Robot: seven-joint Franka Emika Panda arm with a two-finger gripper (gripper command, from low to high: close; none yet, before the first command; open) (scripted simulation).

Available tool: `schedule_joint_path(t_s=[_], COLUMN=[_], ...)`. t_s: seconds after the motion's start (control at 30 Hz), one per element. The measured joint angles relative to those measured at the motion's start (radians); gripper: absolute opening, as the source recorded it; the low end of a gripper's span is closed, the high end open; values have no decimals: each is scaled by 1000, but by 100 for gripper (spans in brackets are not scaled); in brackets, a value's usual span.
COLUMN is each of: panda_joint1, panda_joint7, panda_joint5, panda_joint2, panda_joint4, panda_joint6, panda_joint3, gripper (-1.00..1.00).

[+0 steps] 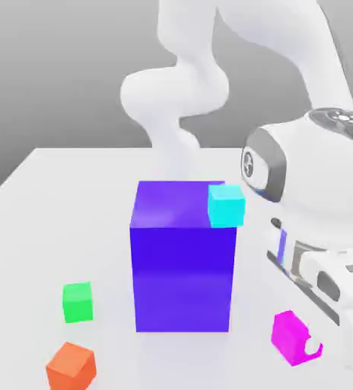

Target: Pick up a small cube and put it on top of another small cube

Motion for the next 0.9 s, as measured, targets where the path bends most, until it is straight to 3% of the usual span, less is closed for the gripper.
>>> schedule_joint_path(t_s=[0.27, 0.5, 0.9], panda_joint1=[-327, -409, -348], panda_joint7=[-538, -1014, -1235], panda_joint5=[-99, -127, 65], panda_joint2=[-205, -325, -214], panda_joint4=[-205, -390, -401], panda_joint6=[20, 69, 146], panda_joint3=[-149, -289, -322], gripper=[-100, -100, -100])
